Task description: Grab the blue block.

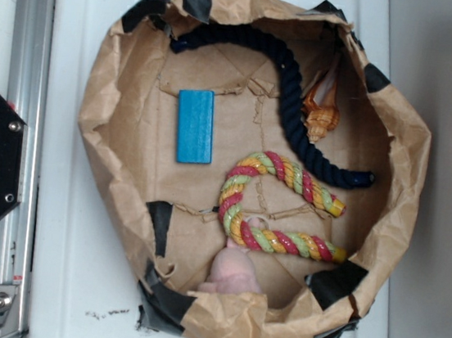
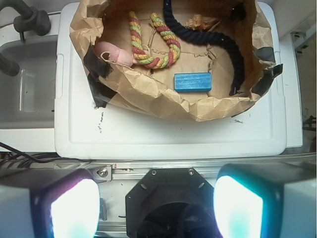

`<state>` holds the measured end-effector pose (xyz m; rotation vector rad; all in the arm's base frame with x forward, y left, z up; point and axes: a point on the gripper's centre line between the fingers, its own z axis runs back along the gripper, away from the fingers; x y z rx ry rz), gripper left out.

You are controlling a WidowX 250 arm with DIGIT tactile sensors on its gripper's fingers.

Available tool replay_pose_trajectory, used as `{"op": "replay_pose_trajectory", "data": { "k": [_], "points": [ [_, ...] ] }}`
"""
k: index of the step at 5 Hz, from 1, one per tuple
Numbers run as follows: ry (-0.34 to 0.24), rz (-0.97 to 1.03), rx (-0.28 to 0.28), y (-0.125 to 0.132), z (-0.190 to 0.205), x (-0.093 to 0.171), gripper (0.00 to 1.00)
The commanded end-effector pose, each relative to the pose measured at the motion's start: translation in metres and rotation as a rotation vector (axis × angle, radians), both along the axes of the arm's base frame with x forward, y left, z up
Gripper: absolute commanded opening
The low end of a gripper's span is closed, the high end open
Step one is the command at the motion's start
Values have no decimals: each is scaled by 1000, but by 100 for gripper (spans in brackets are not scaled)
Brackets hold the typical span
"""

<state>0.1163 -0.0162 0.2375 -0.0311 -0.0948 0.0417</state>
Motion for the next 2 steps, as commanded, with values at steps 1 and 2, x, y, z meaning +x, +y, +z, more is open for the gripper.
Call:
{"op": "replay_pose_trajectory", "data": {
  "k": [1,2],
  "points": [
    [0,0,0,0,0,0,100],
    [29,251,-41,9,-19,50,100]
  ]
}}
